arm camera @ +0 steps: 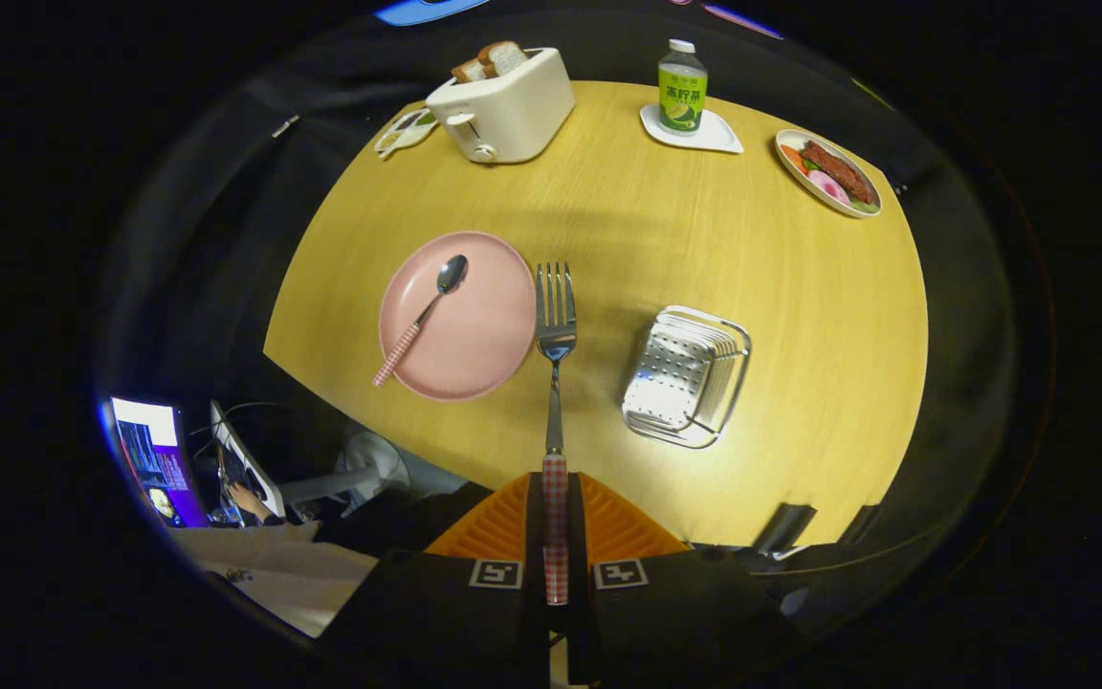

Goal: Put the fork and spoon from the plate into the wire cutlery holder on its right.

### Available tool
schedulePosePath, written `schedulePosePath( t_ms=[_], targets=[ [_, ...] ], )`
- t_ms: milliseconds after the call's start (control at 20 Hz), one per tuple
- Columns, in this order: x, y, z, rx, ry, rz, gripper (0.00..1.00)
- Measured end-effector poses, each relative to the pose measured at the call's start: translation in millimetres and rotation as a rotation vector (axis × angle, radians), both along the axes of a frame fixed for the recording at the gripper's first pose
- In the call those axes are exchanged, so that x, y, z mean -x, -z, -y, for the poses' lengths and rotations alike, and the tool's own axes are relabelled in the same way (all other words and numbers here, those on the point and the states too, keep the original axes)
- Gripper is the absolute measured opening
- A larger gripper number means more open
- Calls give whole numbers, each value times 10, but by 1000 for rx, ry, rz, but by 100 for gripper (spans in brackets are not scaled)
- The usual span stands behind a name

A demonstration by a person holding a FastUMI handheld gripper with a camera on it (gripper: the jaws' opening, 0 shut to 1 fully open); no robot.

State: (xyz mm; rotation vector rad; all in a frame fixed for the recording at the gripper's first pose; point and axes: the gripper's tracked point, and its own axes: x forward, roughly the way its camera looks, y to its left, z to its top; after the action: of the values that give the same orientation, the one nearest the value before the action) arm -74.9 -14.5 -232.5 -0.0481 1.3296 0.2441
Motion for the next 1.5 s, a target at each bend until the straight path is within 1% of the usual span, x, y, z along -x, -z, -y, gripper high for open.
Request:
schedulePosePath(
  t_ms=[200,400,550,650,750,800,900,950,1100,1200,1350,1400,1500],
  targets=[
    [42,92,463,58,-19,-132,12],
    [-36,267,579,69,-51,-232,12],
    [-67,371,580,62,-50,-319,12],
    [-129,435,633,80,-53,-342,13],
    [-194,486,673,90,-39,-357,14],
    [-217,494,669,85,-18,-368,14],
    [-256,481,634,58,2,-382,17],
    [-270,473,628,50,9,-379,22],
    [-299,408,658,33,29,-352,55],
    [-285,325,649,4,50,-330,71],
    [-291,181,641,-27,80,-252,87],
    [-313,107,635,-35,87,-209,98],
    [-373,-48,582,-53,105,-109,99]
  ],
)
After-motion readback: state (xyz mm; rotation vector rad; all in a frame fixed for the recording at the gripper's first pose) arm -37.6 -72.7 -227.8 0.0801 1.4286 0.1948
